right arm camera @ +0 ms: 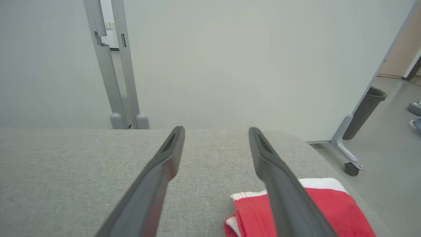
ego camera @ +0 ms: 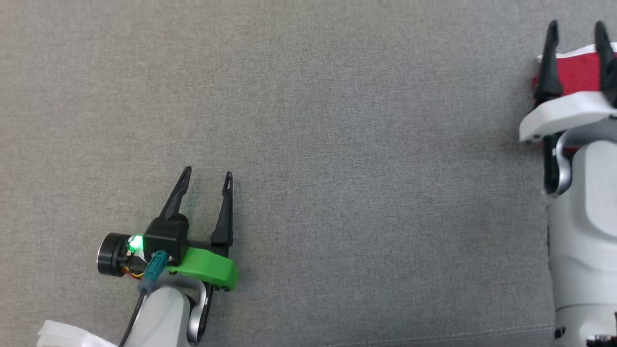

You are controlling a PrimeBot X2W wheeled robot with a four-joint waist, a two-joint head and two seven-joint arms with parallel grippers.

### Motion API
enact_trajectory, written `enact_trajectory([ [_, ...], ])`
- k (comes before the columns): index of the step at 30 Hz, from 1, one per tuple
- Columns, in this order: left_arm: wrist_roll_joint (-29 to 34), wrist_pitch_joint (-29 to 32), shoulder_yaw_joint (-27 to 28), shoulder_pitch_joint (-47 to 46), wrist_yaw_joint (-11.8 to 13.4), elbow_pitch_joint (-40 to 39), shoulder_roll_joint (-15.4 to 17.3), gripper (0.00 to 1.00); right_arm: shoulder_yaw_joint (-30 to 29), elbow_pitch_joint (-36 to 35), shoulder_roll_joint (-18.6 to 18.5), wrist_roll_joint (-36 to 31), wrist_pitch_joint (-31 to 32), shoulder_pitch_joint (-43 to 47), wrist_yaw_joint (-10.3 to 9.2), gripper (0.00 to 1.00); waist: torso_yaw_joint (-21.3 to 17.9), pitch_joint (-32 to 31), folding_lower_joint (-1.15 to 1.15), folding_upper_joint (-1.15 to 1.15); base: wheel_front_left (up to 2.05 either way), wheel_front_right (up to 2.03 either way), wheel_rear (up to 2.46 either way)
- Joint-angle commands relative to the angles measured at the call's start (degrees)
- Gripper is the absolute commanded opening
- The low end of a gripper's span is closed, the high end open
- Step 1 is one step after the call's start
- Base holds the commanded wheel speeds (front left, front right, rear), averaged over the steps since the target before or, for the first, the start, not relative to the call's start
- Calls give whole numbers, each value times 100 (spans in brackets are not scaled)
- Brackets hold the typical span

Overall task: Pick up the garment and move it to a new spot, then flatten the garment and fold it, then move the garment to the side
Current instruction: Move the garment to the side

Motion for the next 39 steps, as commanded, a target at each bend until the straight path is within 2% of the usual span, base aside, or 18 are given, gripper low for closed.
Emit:
enact_trajectory([
  [1,-94,8,53,106,47,-17,29,100,139,-89,57,154,0,266,-9,100,78,-294,0,0,0,0,0],
  [6,-137,8,247,281,132,-16,30,100,774,-314,210,646,0,1153,-9,100,166,-672,0,0,0,0,0],
  [13,-272,7,639,615,283,98,28,100,1105,-444,285,1139,0,2040,-7,100,259,-1188,0,0,0,0,0],
  [16,-151,7,745,736,263,135,22,100,1252,-469,260,1365,0,2275,-9,100,273,-1405,0,0,0,0,0],
  [25,-110,7,1013,1175,230,315,27,100,1654,-575,270,1579,0,2727,-9,100,286,-2052,0,0,0,0,0],
  [39,-441,7,1030,1507,430,180,26,100,1662,-528,275,1664,0,2978,-9,100,225,-2337,0,0,0,0,0],
])
